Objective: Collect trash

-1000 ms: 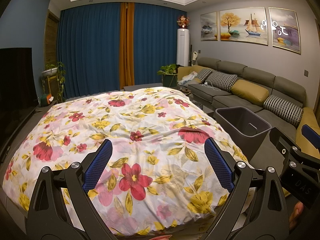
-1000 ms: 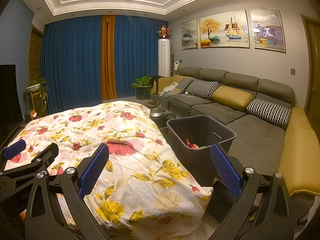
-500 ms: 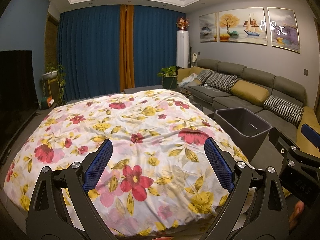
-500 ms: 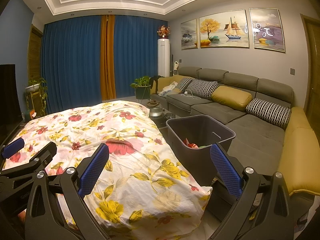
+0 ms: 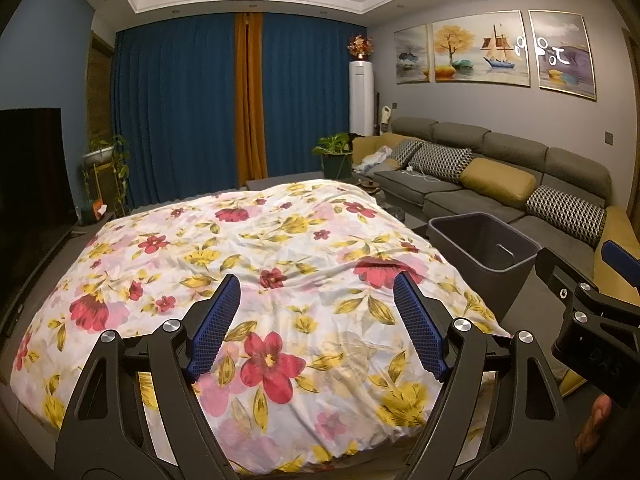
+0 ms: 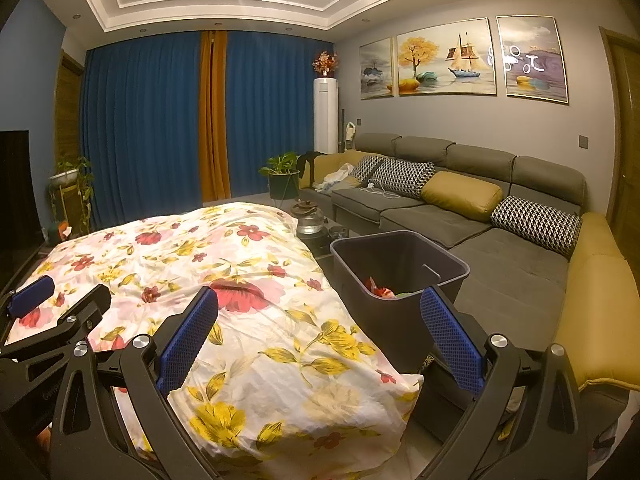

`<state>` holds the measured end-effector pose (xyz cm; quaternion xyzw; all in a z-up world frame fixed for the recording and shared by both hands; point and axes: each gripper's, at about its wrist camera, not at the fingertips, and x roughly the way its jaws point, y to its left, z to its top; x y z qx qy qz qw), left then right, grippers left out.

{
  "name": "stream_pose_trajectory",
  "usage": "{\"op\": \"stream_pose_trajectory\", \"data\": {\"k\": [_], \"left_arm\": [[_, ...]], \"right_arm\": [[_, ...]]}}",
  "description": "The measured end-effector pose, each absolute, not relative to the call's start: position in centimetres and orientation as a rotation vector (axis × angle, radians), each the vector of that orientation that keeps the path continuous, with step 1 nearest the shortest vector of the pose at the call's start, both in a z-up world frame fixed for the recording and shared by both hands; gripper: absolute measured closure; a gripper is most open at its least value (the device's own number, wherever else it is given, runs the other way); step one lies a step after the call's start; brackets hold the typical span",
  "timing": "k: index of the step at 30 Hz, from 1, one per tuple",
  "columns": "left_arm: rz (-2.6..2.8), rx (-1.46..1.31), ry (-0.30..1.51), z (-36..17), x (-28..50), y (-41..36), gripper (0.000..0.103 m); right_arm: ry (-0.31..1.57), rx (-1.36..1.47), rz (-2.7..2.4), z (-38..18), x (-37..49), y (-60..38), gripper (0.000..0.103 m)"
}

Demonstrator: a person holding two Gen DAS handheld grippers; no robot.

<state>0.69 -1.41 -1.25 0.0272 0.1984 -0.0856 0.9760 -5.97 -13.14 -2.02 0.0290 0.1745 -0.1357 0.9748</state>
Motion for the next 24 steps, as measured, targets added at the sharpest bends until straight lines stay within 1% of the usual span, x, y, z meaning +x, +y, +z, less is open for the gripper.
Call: {"op": "stream_pose_trajectory", "data": {"k": [21,24], "left_arm": [[-0.18,0.056,0.397,-1.19,0.74,-1.54,0.025],[-0.184,0.062,0.396,-1.2,0.68,-1.63,0.021]], "right_arm": [[0.35,0.063,-0.275,-1.93,-5.96,-13.26,0.006],[0.352,0.063,-0.274,-1.85,-5.9,-13.27,0.006]]}}
